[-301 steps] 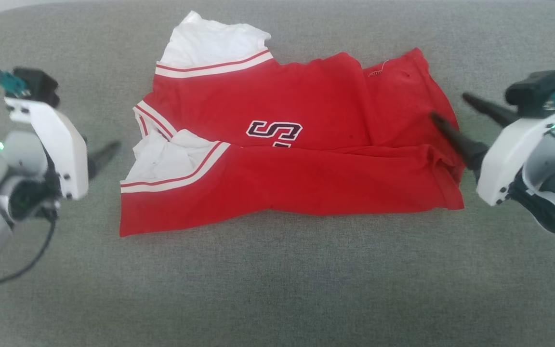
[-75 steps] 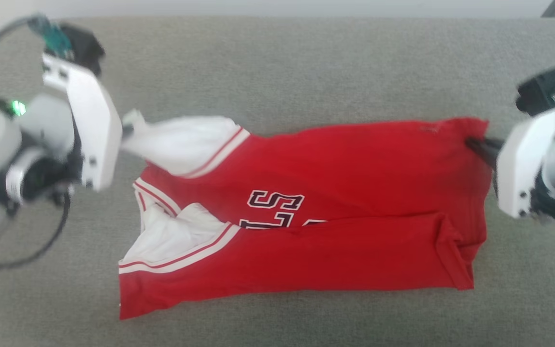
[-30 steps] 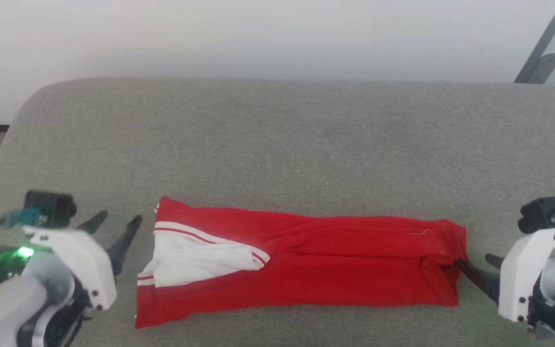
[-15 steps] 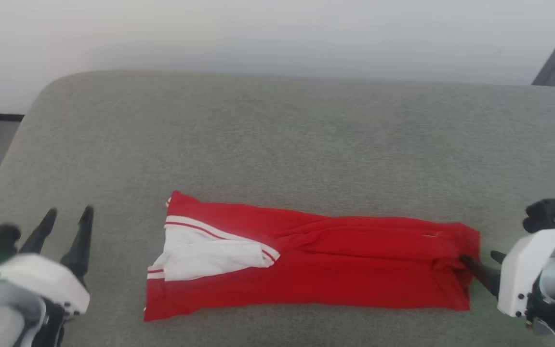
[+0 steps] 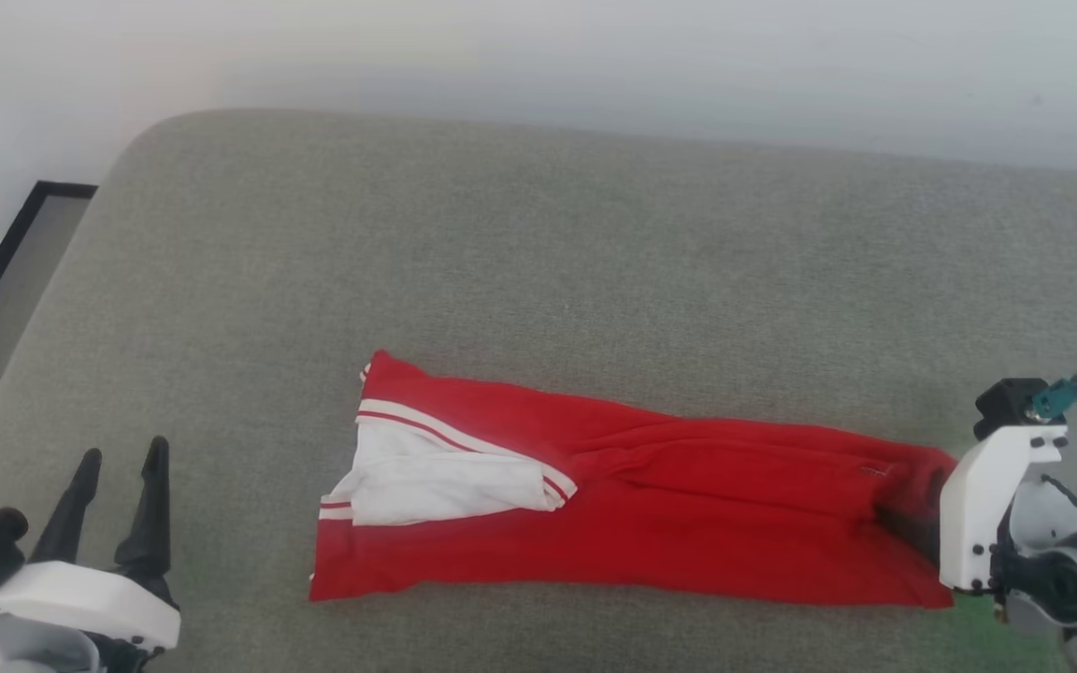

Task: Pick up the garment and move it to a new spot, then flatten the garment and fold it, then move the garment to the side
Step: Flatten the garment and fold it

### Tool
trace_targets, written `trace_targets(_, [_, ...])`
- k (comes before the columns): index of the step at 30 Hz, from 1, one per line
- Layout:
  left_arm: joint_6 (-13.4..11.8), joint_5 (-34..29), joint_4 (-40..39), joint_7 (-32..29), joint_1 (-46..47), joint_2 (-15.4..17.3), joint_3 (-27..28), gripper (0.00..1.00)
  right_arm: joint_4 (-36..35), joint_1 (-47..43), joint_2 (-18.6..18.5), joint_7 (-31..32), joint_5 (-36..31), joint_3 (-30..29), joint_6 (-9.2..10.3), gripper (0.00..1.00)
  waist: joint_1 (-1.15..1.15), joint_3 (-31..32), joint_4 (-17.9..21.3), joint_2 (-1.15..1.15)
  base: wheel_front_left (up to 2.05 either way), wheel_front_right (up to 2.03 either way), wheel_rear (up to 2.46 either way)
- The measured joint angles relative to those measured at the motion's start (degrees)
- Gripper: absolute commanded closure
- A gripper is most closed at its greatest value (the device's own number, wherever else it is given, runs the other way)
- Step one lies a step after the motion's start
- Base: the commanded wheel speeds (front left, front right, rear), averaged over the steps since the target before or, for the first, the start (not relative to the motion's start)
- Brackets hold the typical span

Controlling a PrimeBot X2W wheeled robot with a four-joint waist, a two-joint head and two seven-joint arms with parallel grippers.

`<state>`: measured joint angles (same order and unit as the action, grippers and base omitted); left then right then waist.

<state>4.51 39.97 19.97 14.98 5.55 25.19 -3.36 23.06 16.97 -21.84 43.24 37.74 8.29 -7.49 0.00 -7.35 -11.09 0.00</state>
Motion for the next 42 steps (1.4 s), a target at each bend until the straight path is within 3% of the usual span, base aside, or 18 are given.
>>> trace_targets(1, [0.51,-1.04,0.21,0.00,-0.15,-0.97,1.04,0.00,1.19,0.65,0.07,0.45,0.53,0.32,0.01,0.00,0.00,-0.16,-0.15,0.00,0.00,0.00,0.00])
trace_targets(2, [0.98,-2.00,0.43,0.00,-0.30,-1.78,1.72,0.00,2.11,1.25,0.10,0.66,1.00,0.66,0.01,0.34,0.00,-0.32,-0.32,0.00,0.00,0.00,0.00])
trace_targets(3, [1.42,-2.60,0.62,0.00,-0.35,-2.67,2.50,0.00,2.89,1.76,0.03,0.71,1.24,1.05,0.01,1.00,0.00,-0.45,-0.53,0.00,0.00,0.00,0.00])
trace_targets(9, [2.59,-5.90,0.85,0.00,-0.29,-6.08,6.57,0.00,4.25,3.59,-0.35,0.53,4.99,2.91,0.01,1.00,0.00,-1.03,-1.40,0.00,0.00,0.00,0.00])
trace_targets(16, [2.83,-7.19,-0.87,0.00,-0.41,-7.30,8.14,0.00,2.90,3.60,-2.53,-0.37,8.20,2.07,-0.09,1.00,0.00,-1.27,-0.63,0.00,0.00,0.00,0.00])
trace_targets(22, [2.83,-7.17,-2.59,0.00,-0.87,-7.27,8.45,0.00,3.80,3.60,-6.13,-1.91,7.57,-1.60,-0.08,1.00,0.00,-1.85,0.72,0.00,0.00,0.00,0.00])
trace_targets(34, [2.85,-7.50,-3.43,0.00,-0.09,-7.47,7.60,0.00,13.18,7.67,-14.39,-5.53,2.27,-10.58,-0.04,1.00,0.00,-3.91,3.70,0.00,0.00,0.00,0.00])
trace_targets(42, [2.89,-7.26,-3.52,0.00,0.54,-7.25,7.43,0.00,13.69,10.00,-14.77,-5.37,0.73,-8.73,-0.03,1.00,0.00,-4.28,5.14,0.00,0.00,0.00,0.00])
